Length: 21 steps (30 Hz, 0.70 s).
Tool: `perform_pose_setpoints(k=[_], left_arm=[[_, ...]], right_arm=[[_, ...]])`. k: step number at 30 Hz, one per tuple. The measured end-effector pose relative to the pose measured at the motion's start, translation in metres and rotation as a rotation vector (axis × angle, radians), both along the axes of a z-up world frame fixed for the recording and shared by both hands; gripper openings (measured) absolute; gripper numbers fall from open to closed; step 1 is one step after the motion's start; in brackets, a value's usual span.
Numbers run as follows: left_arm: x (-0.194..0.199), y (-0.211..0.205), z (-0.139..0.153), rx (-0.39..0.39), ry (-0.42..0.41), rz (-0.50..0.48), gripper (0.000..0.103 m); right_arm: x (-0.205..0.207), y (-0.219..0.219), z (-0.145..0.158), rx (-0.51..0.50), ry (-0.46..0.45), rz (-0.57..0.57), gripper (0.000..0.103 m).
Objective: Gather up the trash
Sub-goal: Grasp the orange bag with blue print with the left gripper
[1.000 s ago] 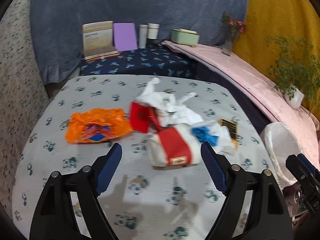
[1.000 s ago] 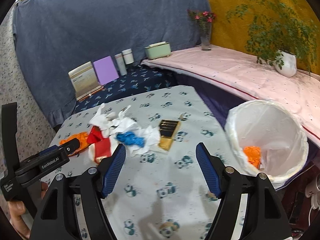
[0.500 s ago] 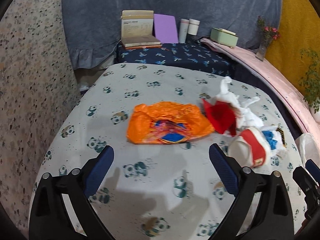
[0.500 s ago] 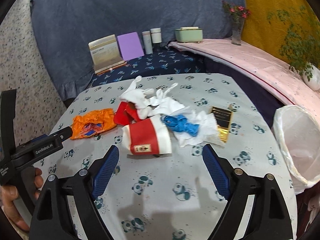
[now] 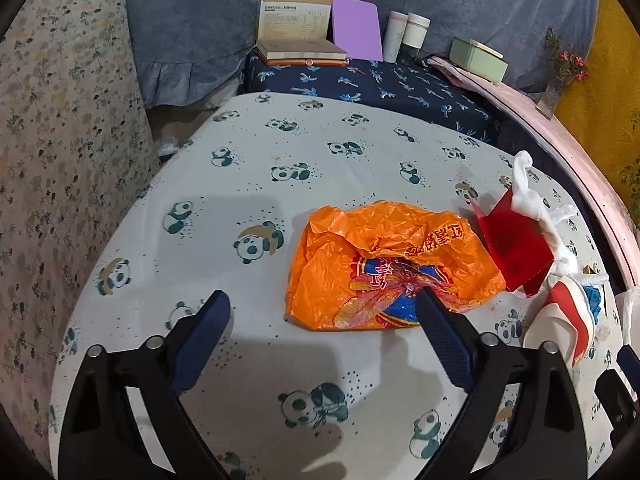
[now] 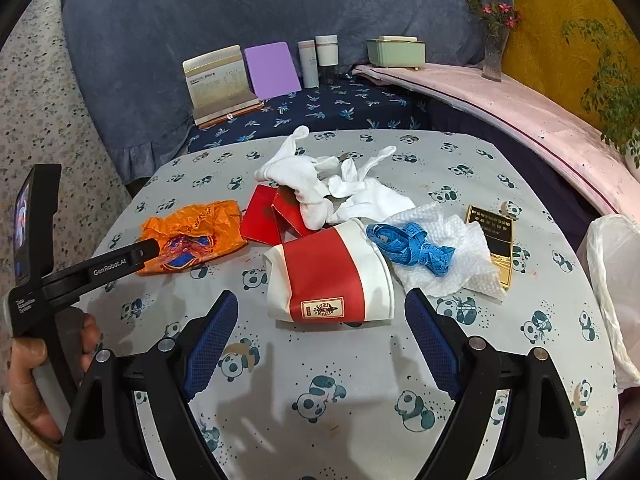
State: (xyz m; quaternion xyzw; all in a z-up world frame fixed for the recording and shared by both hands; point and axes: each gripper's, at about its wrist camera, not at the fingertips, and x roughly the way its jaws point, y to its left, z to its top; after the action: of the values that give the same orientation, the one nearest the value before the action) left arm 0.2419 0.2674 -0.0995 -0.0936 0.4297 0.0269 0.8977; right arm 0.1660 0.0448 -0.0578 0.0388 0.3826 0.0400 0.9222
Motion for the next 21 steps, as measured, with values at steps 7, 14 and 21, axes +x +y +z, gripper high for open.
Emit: perform_pose_setpoints(k=[7,14,21], left_arm=[[0.008,-0.012,-0.011,-0.01,0.035,-0.057,0.023],[-0.004,-0.021,0.0,-0.028,0.009,-0.079,0.005],[-0.019,-0.03,0.006,-0.054,0.004,-0.088,0.005]], right_arm=[[0.015,-0.005,-0.012,-0.012,0.019,-0.022,0.084],[0.025,-0.004,-0.027,-0.032,0.045,-0.013,0.085],[0.03,0.0,-0.036,-0.015,0.073,0.003,0.085]])
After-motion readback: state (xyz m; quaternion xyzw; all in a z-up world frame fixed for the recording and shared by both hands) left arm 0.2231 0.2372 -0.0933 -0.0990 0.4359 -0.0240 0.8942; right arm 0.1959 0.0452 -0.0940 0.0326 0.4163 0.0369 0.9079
